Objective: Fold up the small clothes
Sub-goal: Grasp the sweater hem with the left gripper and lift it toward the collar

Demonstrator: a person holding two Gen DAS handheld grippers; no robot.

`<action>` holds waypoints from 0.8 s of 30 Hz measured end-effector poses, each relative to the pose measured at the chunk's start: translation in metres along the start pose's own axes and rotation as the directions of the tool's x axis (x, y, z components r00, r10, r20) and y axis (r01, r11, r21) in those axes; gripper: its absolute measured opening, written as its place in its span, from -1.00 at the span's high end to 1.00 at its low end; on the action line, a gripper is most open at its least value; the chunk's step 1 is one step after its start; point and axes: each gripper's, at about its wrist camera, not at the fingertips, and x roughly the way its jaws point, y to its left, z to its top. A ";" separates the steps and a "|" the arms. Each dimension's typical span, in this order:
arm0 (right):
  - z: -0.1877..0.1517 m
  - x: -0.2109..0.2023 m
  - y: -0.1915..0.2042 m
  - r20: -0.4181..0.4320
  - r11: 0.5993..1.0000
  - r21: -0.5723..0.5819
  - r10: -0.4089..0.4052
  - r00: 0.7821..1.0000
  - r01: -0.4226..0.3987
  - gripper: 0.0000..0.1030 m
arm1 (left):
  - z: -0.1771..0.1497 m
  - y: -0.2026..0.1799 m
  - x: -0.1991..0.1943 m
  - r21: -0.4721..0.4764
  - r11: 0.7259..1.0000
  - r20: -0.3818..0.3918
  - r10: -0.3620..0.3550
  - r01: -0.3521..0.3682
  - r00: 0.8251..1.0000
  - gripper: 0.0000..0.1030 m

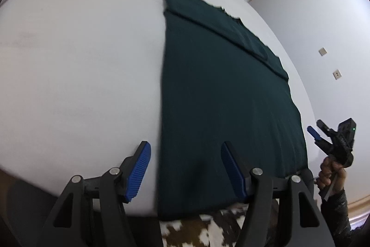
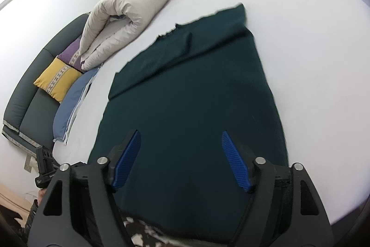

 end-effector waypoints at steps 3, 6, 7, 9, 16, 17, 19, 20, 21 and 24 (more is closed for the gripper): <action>-0.016 -0.011 -0.019 -0.015 0.999 0.040 -0.006 1.000 0.007 -0.21 | -0.009 0.003 0.002 -0.029 1.000 -0.016 -0.009 0.009 1.000 -0.22; -0.027 -0.022 -0.035 -0.019 0.998 0.064 -0.013 1.000 0.014 -0.18 | -0.009 0.002 0.004 -0.041 0.998 -0.038 -0.039 0.037 0.999 -0.16; -0.030 -0.028 -0.042 -0.019 0.998 0.068 -0.011 1.000 0.013 -0.18 | -0.011 0.001 0.005 -0.035 0.999 -0.049 -0.042 0.040 0.998 -0.14; -0.037 -0.037 -0.054 -0.025 0.997 0.082 -0.013 1.000 0.015 -0.18 | -0.013 -0.001 0.008 -0.019 0.999 -0.073 -0.044 0.043 0.996 -0.12; -0.046 -0.054 -0.086 -0.045 0.991 0.129 -0.032 0.998 0.038 -0.14 | -0.012 0.009 0.011 -0.067 0.995 -0.085 -0.073 0.068 0.994 0.21; -0.047 -0.056 -0.089 -0.051 0.990 0.133 -0.040 0.998 0.046 -0.14 | -0.011 0.011 0.011 -0.077 0.994 -0.086 -0.080 0.074 0.993 0.24; -0.047 -0.058 -0.096 -0.068 0.988 0.141 -0.052 0.996 0.062 -0.14 | -0.013 0.010 0.012 -0.081 0.994 -0.086 -0.079 0.072 0.993 0.24; -0.048 -0.060 -0.100 -0.074 0.986 0.150 -0.059 0.996 0.069 -0.14 | -0.014 0.010 0.011 -0.079 0.994 -0.087 -0.077 0.070 0.993 0.24; -0.049 -0.063 -0.103 -0.076 0.985 0.159 -0.056 0.995 0.068 -0.14 | -0.014 0.009 0.011 -0.075 0.995 -0.088 -0.071 0.065 0.994 0.24; -0.051 -0.066 -0.112 -0.102 0.981 0.187 -0.040 0.994 0.059 -0.10 | -0.013 0.008 0.010 -0.068 0.996 -0.092 -0.065 0.059 0.994 0.24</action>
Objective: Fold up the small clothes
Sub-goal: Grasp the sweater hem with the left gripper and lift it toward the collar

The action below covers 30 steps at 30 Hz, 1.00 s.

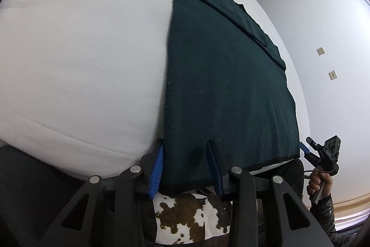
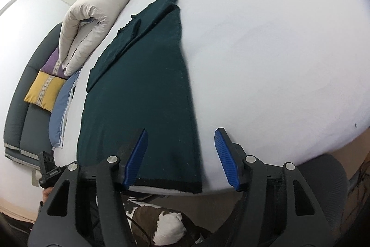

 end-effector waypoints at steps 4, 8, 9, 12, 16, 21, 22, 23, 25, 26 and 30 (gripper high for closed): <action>0.000 0.003 -0.007 -0.045 1.000 0.031 0.006 0.999 -0.005 0.00 | 0.002 -0.004 0.003 0.008 1.000 -0.003 0.021 -0.021 1.000 0.40; -0.005 0.008 -0.011 -0.099 0.998 0.066 0.027 0.995 -0.021 0.17 | -0.002 -0.001 0.006 0.007 0.999 -0.010 0.032 -0.032 0.999 0.80; -0.006 0.010 -0.012 -0.114 0.997 0.074 0.030 0.993 -0.021 0.20 | -0.003 0.000 0.006 0.007 1.000 -0.010 0.029 -0.029 1.000 0.82; -0.010 0.014 -0.016 -0.147 0.994 0.105 0.043 0.988 -0.027 0.27 | -0.003 -0.001 0.007 0.014 0.999 -0.012 0.032 -0.032 0.999 0.83; -0.011 0.016 -0.021 -0.172 0.990 0.131 0.073 0.982 -0.051 0.32 | -0.004 0.001 0.005 0.022 0.999 -0.012 0.029 -0.028 1.000 0.86; -0.014 0.019 -0.024 -0.177 0.985 0.155 0.098 0.979 -0.071 0.57 | -0.005 0.001 0.005 0.031 0.999 -0.007 0.037 -0.037 0.999 0.87; -0.015 0.020 -0.024 -0.178 0.985 0.157 0.099 0.979 -0.071 0.63 | -0.005 0.002 0.005 0.030 0.999 -0.005 0.037 -0.037 0.999 0.88; -0.016 0.020 -0.024 -0.179 0.985 0.159 0.102 0.979 -0.073 0.73 | -0.005 0.002 0.004 0.029 0.999 -0.004 0.037 -0.037 0.999 0.88; -0.018 0.020 -0.025 -0.177 0.985 0.154 0.102 0.979 -0.075 0.82 | -0.006 0.002 0.004 0.028 0.999 -0.005 0.039 -0.039 0.999 0.88; -0.019 0.019 -0.024 -0.171 0.986 0.148 0.096 0.981 -0.071 0.85 | -0.006 0.002 0.004 0.032 0.999 -0.003 0.044 -0.044 0.999 0.89; -0.020 0.015 -0.015 -0.147 0.994 0.099 0.056 0.988 -0.042 0.89 | -0.007 -0.001 -0.001 0.034 0.998 0.015 0.048 -0.048 0.999 0.90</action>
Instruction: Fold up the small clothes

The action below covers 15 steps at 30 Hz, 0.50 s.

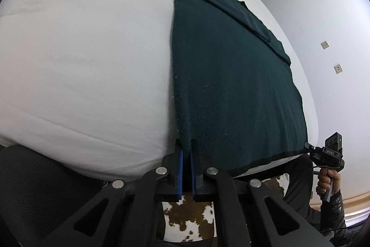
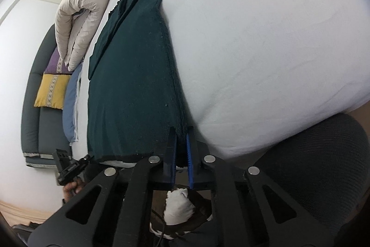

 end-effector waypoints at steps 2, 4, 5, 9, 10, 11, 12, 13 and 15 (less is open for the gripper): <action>0.000 -0.004 0.006 0.019 1.000 -0.022 -0.010 1.000 0.010 0.89 | 0.000 0.002 -0.004 -0.016 1.000 0.012 -0.012 0.012 1.000 0.90; 0.001 -0.009 0.013 0.039 0.999 -0.036 -0.006 0.999 0.007 0.89 | 0.000 0.004 -0.009 -0.029 0.999 0.025 -0.028 0.029 0.999 0.90; 0.002 -0.011 0.015 0.046 0.999 -0.039 0.000 0.999 0.002 0.89 | 0.000 0.002 -0.014 -0.026 0.999 0.034 -0.031 0.032 0.999 0.90; 0.009 -0.021 0.029 0.066 0.998 -0.049 0.044 0.997 -0.041 0.89 | 0.004 -0.005 -0.028 -0.016 0.998 0.063 -0.055 0.056 0.996 0.90; 0.011 -0.023 0.032 0.070 0.997 -0.051 0.054 0.996 -0.050 0.89 | 0.006 -0.007 -0.031 -0.019 0.997 0.071 -0.068 0.070 0.995 0.90; 0.014 -0.024 0.038 0.074 0.996 -0.056 0.071 0.995 -0.066 0.89 | 0.008 -0.008 -0.035 -0.023 0.996 0.081 -0.085 0.087 0.993 0.90; 0.018 -0.026 0.045 0.078 0.995 -0.060 0.089 0.993 -0.084 0.89 | 0.010 -0.010 -0.038 -0.026 0.994 0.092 -0.100 0.103 0.991 0.90; 0.021 -0.027 0.051 0.082 0.993 -0.065 0.107 0.991 -0.102 0.89 | 0.012 -0.011 -0.040 -0.028 0.993 0.098 -0.111 0.114 0.989 0.90; 0.028 -0.031 0.060 0.090 0.989 -0.076 0.134 0.987 -0.127 0.90 | 0.019 -0.014 -0.046 -0.032 0.989 0.123 -0.141 0.146 0.982 0.90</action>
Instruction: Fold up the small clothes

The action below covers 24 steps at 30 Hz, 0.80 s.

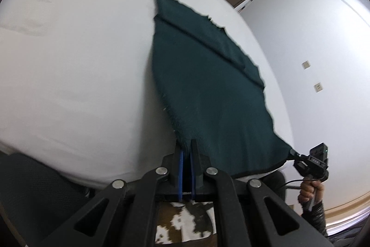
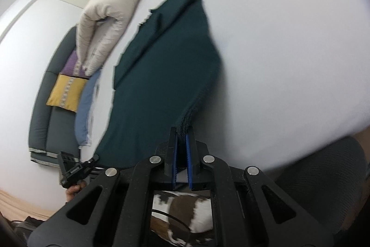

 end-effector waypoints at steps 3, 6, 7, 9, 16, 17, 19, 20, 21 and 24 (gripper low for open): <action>0.019 0.002 0.020 0.017 0.999 -0.016 0.051 0.999 -0.050 0.89 | 0.012 -0.003 -0.005 -0.023 0.998 0.026 -0.052 0.052 0.998 0.90; 0.041 0.004 0.036 0.037 0.996 -0.023 0.090 0.995 -0.089 0.89 | 0.029 -0.005 -0.005 -0.048 0.993 0.051 -0.102 0.104 0.993 0.90; 0.050 0.004 0.041 0.044 0.995 -0.030 0.093 0.995 -0.092 0.89 | 0.034 -0.005 -0.004 -0.059 0.991 0.059 -0.119 0.123 0.991 0.90; 0.067 0.006 0.052 0.058 0.994 -0.041 0.103 0.993 -0.101 0.89 | 0.043 -0.008 -0.002 -0.074 0.986 0.075 -0.142 0.147 0.987 0.90; 0.131 0.019 0.080 0.118 0.991 -0.051 0.133 0.984 -0.127 0.89 | 0.093 -0.009 0.006 -0.114 0.969 0.141 -0.200 0.217 0.970 0.90; 0.143 0.023 0.082 0.128 0.991 -0.047 0.132 0.983 -0.127 0.89 | 0.103 -0.008 0.011 -0.124 0.966 0.148 -0.207 0.225 0.967 0.90; 0.160 0.031 0.084 0.140 0.991 -0.041 0.131 0.981 -0.127 0.89 | 0.116 -0.007 0.017 -0.136 0.962 0.153 -0.214 0.235 0.965 0.90; 0.172 0.035 0.086 0.147 0.992 -0.040 0.127 0.981 -0.123 0.89 | 0.125 -0.004 0.022 -0.149 0.959 0.157 -0.219 0.242 0.963 0.90; 0.183 0.041 0.088 0.153 0.992 -0.040 0.121 0.981 -0.117 0.89 | 0.129 -0.003 0.024 -0.156 0.957 0.159 -0.222 0.246 0.962 0.90; 0.209 0.055 0.086 0.168 0.994 -0.026 0.105 0.980 -0.102 0.89 | 0.152 0.001 0.036 -0.176 0.951 0.168 -0.225 0.254 0.960 0.90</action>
